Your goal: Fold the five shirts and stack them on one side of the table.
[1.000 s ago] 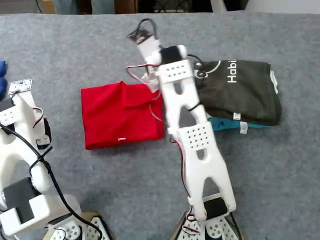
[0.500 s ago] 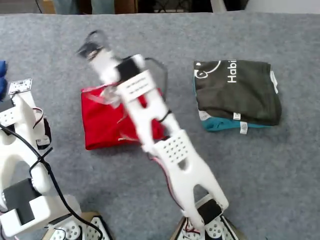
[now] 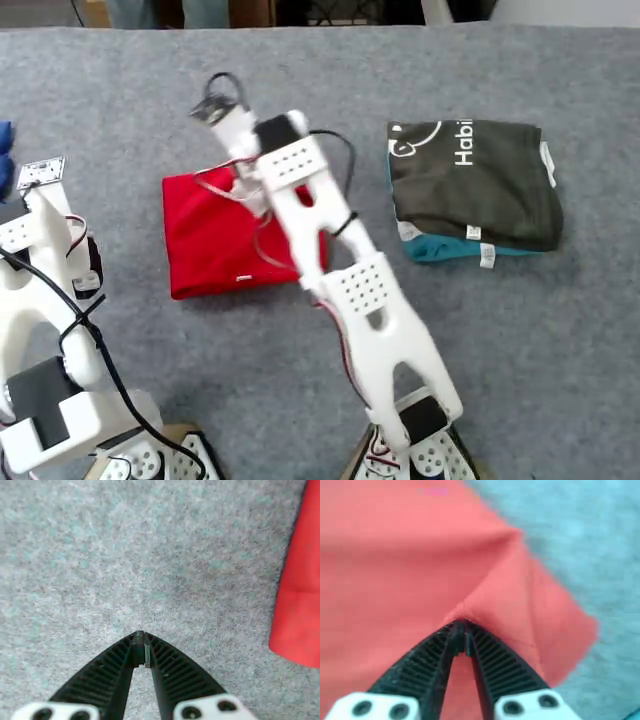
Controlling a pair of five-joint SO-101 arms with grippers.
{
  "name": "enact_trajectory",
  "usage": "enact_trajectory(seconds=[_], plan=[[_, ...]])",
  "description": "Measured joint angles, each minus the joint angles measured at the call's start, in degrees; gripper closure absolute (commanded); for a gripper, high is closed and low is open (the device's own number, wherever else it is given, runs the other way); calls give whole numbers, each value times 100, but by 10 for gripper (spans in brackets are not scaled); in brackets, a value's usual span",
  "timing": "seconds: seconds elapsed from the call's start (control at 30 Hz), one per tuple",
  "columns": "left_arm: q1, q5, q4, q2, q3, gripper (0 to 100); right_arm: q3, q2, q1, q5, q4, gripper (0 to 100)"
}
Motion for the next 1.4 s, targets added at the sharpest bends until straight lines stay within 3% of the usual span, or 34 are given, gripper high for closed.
enact_trajectory(seconds=[0.23, 0.4, 0.8, 1.03, 1.23, 1.4], plan=[[0, 0, 0, 0, 0, 970, -44, 9, 967, -9, -1037, 980], [0, 0, 0, 0, 0, 970, -642, 18, 1178, -18, -1442, 980], [281, 0, -53, 0, -18, 970, -1521, -123, 580, -53, 422, 980], [1143, -9, -79, 0, -730, 970, 844, -1855, 299, -1081, 448, 980], [1468, 9, -624, 281, -905, 970, 3684, -3446, 211, -1433, 448, 980], [1952, 281, -985, 1108, -1029, 970, 5204, -4088, 211, -1547, 149, 980]])
